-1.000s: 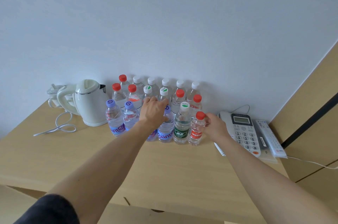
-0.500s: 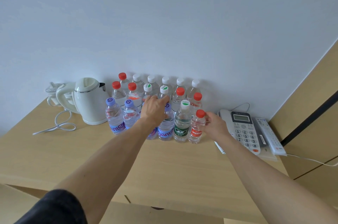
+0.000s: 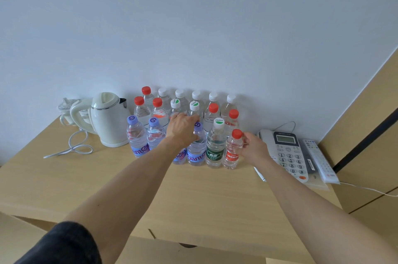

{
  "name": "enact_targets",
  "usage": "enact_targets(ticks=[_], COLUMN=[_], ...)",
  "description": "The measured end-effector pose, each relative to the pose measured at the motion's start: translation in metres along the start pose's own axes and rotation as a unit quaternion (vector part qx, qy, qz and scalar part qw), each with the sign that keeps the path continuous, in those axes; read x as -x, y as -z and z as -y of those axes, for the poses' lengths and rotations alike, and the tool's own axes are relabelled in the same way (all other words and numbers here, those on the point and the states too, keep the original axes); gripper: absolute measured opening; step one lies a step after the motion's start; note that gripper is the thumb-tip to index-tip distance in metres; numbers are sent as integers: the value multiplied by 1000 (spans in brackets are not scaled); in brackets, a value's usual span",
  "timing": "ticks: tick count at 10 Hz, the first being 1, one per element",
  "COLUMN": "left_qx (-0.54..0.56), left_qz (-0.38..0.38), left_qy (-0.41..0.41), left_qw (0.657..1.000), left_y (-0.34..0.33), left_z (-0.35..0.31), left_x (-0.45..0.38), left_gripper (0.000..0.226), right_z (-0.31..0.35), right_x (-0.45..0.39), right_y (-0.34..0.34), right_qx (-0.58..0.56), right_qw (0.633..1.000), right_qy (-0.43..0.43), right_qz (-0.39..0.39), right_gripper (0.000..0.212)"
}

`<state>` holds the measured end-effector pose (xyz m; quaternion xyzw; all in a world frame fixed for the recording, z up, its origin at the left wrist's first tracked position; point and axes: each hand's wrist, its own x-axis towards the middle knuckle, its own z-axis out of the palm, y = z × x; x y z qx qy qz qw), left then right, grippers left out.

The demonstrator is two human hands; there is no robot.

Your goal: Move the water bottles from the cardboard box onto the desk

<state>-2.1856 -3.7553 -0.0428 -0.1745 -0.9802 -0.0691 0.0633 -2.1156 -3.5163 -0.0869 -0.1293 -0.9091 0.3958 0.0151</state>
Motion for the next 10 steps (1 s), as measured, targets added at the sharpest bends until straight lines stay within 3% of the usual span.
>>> enact_targets(ticks=[2, 3, 5, 7, 8, 10], left_qx=[-149, -166, -32, -7, 5, 39], left_qz=[-29, 25, 70, 63, 53, -11], left_qy=[-16, 20, 45, 55, 70, 83], left_qw=[988, 986, 996, 996, 996, 996], left_y=[21, 25, 28, 27, 29, 42], left_z=[21, 32, 40, 38, 38, 40], left_x=[4, 7, 7, 7, 13, 25], left_gripper=[24, 21, 28, 24, 39, 41], right_z=[-3, -4, -2, -1, 6, 19], right_x=[0, 0, -1, 0, 4, 10], right_y=[1, 0, 0, 0, 3, 7], right_qx=[1, -7, -1, -6, -11, -1], right_qw=[1000, 1000, 1000, 1000, 1000, 1000], right_qy=[1, 6, 11, 14, 20, 21], right_qz=[12, 9, 12, 17, 21, 2], right_gripper=[47, 44, 40, 38, 32, 29])
